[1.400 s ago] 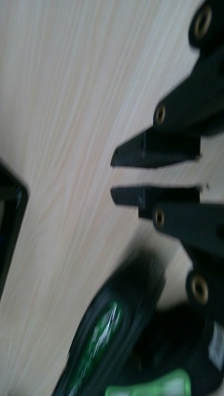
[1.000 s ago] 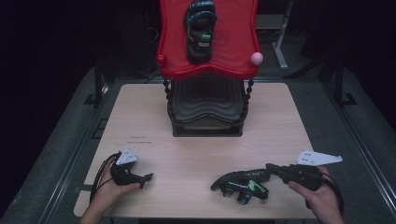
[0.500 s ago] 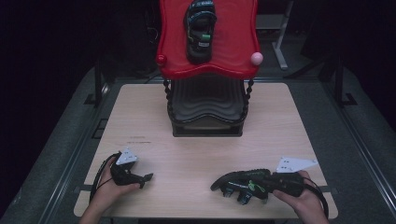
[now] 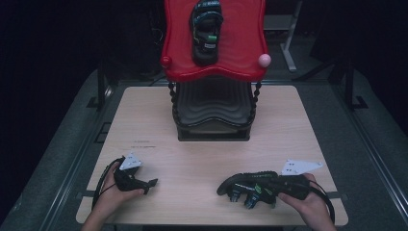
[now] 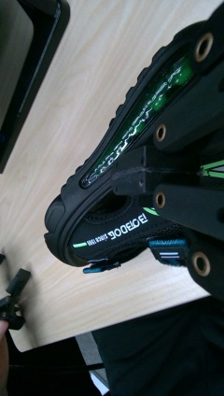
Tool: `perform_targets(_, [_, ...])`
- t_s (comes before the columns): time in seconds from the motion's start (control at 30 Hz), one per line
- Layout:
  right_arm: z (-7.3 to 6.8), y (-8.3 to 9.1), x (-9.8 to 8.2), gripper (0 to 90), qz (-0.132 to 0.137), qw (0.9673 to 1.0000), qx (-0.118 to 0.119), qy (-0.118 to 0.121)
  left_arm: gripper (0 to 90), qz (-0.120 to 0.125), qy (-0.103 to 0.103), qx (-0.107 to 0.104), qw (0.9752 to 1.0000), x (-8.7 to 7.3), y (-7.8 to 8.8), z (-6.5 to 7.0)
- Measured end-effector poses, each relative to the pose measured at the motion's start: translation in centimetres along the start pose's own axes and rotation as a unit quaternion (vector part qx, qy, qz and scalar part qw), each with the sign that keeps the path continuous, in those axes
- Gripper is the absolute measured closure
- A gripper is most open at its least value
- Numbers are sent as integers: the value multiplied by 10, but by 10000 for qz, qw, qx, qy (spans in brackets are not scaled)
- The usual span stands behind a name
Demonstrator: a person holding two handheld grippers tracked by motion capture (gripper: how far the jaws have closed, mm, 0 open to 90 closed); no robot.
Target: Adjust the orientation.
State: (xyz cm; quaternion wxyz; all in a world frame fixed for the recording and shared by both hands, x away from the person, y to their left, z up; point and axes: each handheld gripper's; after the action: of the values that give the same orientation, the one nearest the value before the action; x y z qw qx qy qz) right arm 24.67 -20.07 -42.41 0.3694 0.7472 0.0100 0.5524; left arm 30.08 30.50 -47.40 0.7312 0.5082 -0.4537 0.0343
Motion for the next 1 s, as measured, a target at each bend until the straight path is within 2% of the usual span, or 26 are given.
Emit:
perform_targets(0.33, [18,-10,17,900,10,10000,-59,-51,8,-11,-2,-1,10000,0,0,0])
perform_targets(0.47, [30,-20,26,900,-20,9999,-108,-90,8,-10,-2,-2,10000,0,0,0])
perform_targets(0.67, [52,-39,35,900,-145,9996,-71,-216,8,-1,4,-4,10000,0,0,0])
perform_targets(0.87, [66,-50,39,900,-237,9991,-10,-340,8,-1,8,1,10000,0,0,0])
perform_targets(1.0, [72,-52,39,900,-52,9990,-29,-436,9,-3,10,1,10000,0,0,0])
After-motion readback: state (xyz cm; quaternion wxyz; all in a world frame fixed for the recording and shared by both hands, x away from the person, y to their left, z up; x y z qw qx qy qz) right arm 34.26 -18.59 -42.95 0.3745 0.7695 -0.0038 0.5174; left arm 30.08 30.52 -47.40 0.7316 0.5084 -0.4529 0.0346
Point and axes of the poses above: each handheld gripper's, and its own axes: y roughly backward along the jaws, x roughly out of its top, z roughly to its right, and after that the axes turned 6 degrees about y, right-handed
